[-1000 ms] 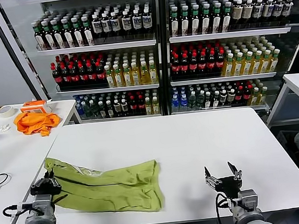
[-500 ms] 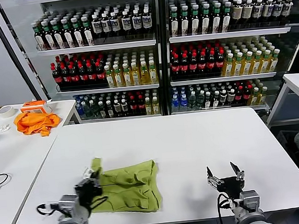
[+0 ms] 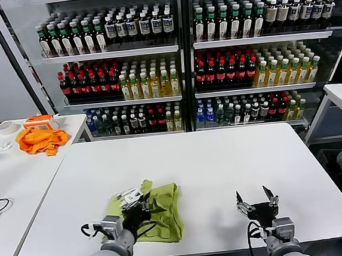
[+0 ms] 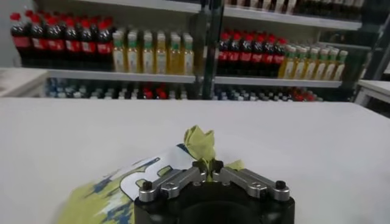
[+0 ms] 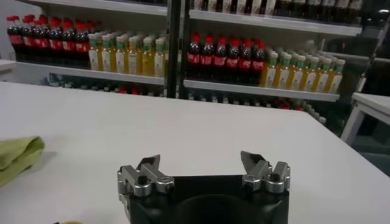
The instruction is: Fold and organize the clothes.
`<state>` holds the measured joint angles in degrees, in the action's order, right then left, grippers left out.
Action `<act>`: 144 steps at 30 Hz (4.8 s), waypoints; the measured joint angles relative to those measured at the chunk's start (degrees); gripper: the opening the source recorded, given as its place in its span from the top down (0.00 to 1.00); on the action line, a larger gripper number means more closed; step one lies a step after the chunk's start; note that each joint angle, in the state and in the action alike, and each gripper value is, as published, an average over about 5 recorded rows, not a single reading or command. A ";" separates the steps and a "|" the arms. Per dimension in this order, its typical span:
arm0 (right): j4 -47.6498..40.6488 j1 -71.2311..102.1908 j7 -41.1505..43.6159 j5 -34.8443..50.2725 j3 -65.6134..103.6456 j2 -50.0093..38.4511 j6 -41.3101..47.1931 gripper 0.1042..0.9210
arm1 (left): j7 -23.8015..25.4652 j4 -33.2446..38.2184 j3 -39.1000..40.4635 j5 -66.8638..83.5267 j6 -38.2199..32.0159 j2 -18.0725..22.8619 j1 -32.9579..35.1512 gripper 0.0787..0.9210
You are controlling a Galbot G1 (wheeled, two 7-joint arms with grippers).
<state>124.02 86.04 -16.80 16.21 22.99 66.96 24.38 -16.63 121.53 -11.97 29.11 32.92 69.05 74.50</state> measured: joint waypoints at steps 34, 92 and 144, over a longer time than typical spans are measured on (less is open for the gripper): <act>0.82 1.34 1.18 -0.14 1.10 -1.10 -0.77 0.12 | 0.51 -6.67 -9.54 -8.10 -5.27 -1.51 5.09 0.12; -0.07 -0.27 0.87 -1.00 0.09 -1.33 -1.50 0.12 | 10.33 3.91 -25.49 -13.85 -2.70 -7.56 10.66 0.98; -7.75 -15.97 -7.27 20.93 -25.41 2.31 6.57 0.31 | 7.51 1.10 -16.51 -20.34 -10.93 1.91 4.57 0.12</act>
<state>116.28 70.07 -24.08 37.14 -2.42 69.27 30.94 -9.12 122.64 -28.48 8.77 21.99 70.96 79.07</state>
